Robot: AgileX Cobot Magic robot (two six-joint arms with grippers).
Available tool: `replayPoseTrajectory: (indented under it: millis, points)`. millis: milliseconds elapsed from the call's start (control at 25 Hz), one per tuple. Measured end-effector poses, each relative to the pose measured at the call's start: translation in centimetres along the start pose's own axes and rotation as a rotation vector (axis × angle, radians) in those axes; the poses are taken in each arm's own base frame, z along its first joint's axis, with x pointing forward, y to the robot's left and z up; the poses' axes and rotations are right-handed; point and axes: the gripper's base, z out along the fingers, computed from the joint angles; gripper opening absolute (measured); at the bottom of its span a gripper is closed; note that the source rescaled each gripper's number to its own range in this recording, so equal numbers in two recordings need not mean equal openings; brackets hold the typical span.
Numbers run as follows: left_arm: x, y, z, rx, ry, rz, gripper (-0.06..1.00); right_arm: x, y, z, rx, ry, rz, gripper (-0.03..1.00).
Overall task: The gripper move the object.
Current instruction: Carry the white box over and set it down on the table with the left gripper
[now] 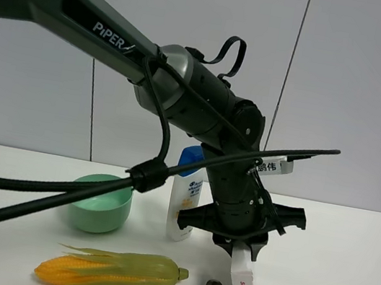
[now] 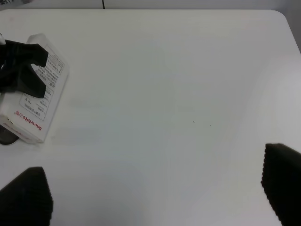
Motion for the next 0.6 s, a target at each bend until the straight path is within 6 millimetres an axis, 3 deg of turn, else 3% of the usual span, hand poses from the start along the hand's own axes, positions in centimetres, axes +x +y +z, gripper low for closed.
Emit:
replayPoseTrajectory:
  millis: [240, 440, 600]
  points:
    - [0.01, -0.01, 0.00, 0.001, 0.001, -0.002, 0.04, 0.00, 0.00, 0.00, 0.000, 0.000, 0.000, 1.00]
    - [-0.01, -0.03, 0.00, 0.003, -0.001, -0.002, 0.48, 0.00, 0.00, 0.00, 0.000, 0.000, 0.000, 1.00]
    - [0.02, -0.06, 0.00, 0.007, 0.002, -0.009, 0.58, 0.00, 0.00, 0.00, 0.000, 0.000, 0.000, 1.00]
